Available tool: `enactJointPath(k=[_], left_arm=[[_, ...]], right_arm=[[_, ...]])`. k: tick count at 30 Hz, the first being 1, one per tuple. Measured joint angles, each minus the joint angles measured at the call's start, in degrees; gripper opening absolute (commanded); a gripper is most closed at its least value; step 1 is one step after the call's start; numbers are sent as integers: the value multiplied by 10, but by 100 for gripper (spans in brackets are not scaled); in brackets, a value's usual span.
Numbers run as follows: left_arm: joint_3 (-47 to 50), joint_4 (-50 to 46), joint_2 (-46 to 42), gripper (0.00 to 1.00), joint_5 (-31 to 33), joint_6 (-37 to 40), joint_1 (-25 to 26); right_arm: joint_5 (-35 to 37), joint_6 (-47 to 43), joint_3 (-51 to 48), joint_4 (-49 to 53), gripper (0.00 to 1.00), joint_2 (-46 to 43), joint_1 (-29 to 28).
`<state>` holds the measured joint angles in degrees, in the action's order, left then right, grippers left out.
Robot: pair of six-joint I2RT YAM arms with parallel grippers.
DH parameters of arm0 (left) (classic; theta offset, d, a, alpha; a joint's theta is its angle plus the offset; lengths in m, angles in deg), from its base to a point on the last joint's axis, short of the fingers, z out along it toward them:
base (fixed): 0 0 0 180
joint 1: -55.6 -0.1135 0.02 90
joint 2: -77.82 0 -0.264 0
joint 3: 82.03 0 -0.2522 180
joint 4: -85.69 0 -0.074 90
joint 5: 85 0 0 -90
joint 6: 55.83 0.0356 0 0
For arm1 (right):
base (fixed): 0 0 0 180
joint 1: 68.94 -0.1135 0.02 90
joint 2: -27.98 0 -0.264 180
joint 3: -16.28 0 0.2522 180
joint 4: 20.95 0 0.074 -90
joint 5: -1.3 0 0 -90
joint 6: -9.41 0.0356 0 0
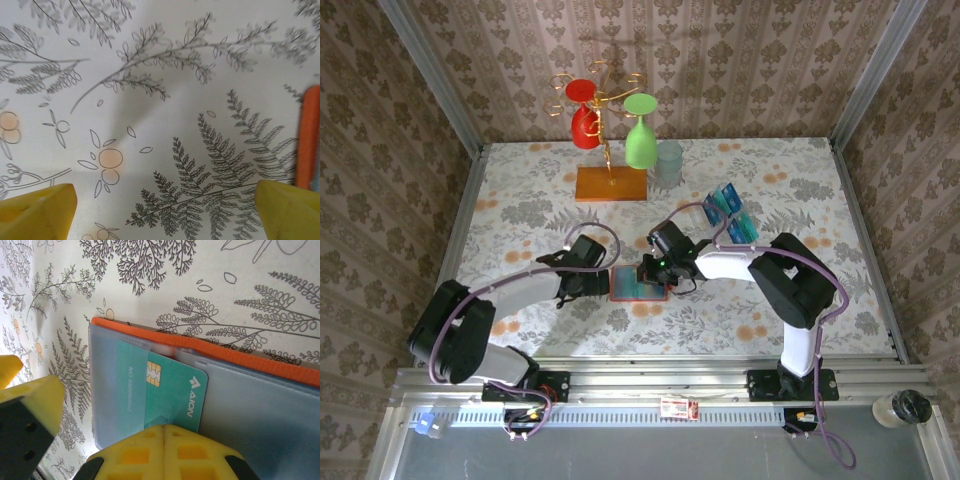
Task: Put the credit cards into the card holder
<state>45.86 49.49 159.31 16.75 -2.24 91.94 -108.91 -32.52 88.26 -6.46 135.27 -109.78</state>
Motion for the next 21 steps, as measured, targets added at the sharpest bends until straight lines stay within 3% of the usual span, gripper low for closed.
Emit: enactJointPath(k=[21], left_arm=[[-33,0,48,91,-8,9,8]], right_arm=[[-13,-7,72,31,0,47,-18]])
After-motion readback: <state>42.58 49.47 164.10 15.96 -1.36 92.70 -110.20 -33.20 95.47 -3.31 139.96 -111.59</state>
